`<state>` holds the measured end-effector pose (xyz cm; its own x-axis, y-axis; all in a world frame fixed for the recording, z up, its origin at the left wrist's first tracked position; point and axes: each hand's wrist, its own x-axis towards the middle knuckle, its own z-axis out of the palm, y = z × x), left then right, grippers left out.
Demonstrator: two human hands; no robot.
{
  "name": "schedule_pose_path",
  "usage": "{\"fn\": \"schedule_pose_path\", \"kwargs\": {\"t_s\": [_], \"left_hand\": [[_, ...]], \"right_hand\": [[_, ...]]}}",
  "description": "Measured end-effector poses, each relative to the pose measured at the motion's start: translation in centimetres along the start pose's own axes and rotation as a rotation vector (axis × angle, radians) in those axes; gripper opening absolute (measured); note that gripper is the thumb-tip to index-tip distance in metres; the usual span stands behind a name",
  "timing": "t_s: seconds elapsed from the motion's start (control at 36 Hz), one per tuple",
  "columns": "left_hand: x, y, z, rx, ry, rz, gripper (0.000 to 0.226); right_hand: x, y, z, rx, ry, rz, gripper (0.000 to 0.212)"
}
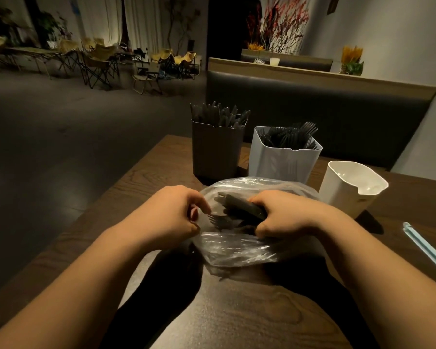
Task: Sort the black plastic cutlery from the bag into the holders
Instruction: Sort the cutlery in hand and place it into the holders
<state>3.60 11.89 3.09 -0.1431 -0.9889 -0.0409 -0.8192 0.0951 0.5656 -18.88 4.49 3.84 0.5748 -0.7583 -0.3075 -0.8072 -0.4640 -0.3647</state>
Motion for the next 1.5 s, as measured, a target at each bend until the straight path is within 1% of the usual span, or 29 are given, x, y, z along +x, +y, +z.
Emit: {"fn": "schedule_pose_path", "kwargs": {"t_s": [0.08,0.14,0.22,0.28,0.33,0.36,0.42,0.47,0.53,0.56,0.61,0.67,0.75,0.81,0.83,0.89,0.94,1.0,1.03,1.08,1.14,1.17,1.19,1.28,1.31,1.36,1.44,1.5], "left_hand": [[0.2,0.0,-0.1,0.01,0.064,0.007,0.041],[0.2,0.2,-0.3,-0.019,0.124,0.002,0.039],[0.4,0.5,-0.6,-0.042,0.162,-0.004,0.043],[0.4,0.7,-0.6,-0.004,0.136,-0.004,0.05],[0.3,0.9,-0.3,0.073,0.092,-0.006,0.056],[0.3,0.9,-0.1,0.102,0.069,-0.01,0.058],[0.4,0.6,0.1,0.13,0.02,-0.033,0.059],[0.4,0.3,0.0,0.153,-0.008,-0.072,0.059],[0.4,0.1,-0.1,0.22,0.003,-0.102,0.061],[0.4,0.1,-0.2,0.249,0.015,-0.11,0.063],[0.5,0.3,-0.4,0.261,0.034,-0.104,0.063],[0.5,0.6,-0.8,0.255,0.054,-0.071,0.061],[0.5,1.3,-1.7,0.245,0.07,-0.06,0.053],[0.6,1.9,-2.1,0.259,0.09,-0.08,0.046],[0.8,2.1,-2.3,0.248,0.104,-0.083,0.044],[1.2,2.7,-2.1,0.133,0.121,-0.052,0.04],[1.6,3.3,-1.3,-0.164,0.115,-0.013,0.036],[1.8,3.7,-0.1,-0.528,0.104,0.02,0.037],[1.8,3.7,0.6,-0.674,0.117,0.041,0.037],[1.7,3.7,1.9,-0.892,0.179,0.077,0.034],[1.6,3.7,2.9,-1.038,0.241,0.082,0.033],[1.6,3.6,3.4,-1.067,0.268,0.084,0.034],[1.6,3.5,3.8,-1.04,0.31,0.092,0.034],[1.7,3.3,4.2,-0.783,0.432,0.128,0.032],[1.7,3.3,4.0,-0.763,0.435,0.143,0.032],[1.9,3.3,3.7,-0.807,0.375,0.191,0.035],[2.3,4.0,3.4,-0.797,0.255,0.267,0.058],[2.6,4.9,3.4,-0.773,0.242,0.32,0.07]], "right_hand": [[0.1,-0.4,0.1,0.055,0.009,-0.043,0.025],[0.2,-0.5,0.2,0.06,0.025,-0.043,0.018],[0.3,-0.3,0.2,0.008,-0.069,-0.006,0.015],[0.0,-0.4,0.1,-0.033,-0.159,0.016,0.023],[-0.3,-0.6,-0.1,-0.047,-0.182,-0.001,0.038],[-0.4,-0.7,-0.2,-0.052,-0.161,-0.028,0.044],[-0.6,-0.9,-0.2,-0.008,-0.054,-0.108,0.048],[-0.8,-0.8,-0.4,0.199,0.067,-0.186,0.04],[-1.0,-0.9,-0.6,0.455,0.183,-0.238,0.027],[-1.0,-1.1,-0.7,0.538,0.26,-0.269,0.022],[-1.2,-1.7,-1.0,0.681,0.424,-0.337,0.014],[-1.1,-2.2,-1.2,0.884,0.551,-0.393,0.01],[-1.0,-3.0,-1.4,1.209,0.625,-0.397,0.008],[-0.8,-3.2,-1.1,1.311,0.634,-0.387,0.011],[-0.6,-3.1,-0.6,1.3,0.645,-0.359,0.013],[-0.1,-2.8,0.5,1.196,0.67,-0.281,0.015],[0.4,-2.5,1.7,1.135,0.683,-0.261,0.012],[0.7,-2.2,2.6,1.111,0.682,-0.255,0.013],[0.7,-2.2,3.0,1.089,0.678,-0.257,0.014],[0.8,-2.1,3.8,1.035,0.677,-0.263,0.015],[0.9,-2.1,4.4,0.993,0.682,-0.276,0.014],[0.9,-2.1,4.5,0.989,0.684,-0.278,0.013],[0.9,-2.2,4.6,1.011,0.691,-0.281,0.014],[0.8,-2.3,3.7,1.193,0.684,-0.281,0.019],[0.7,-2.3,3.2,1.238,0.68,-0.278,0.018],[0.5,-2.2,2.1,1.297,0.676,-0.288,0.011],[0.2,-2.0,0.2,1.401,0.568,-0.324,0.01],[0.0,-1.8,-1.0,1.414,0.541,-0.326,0.009]]}}
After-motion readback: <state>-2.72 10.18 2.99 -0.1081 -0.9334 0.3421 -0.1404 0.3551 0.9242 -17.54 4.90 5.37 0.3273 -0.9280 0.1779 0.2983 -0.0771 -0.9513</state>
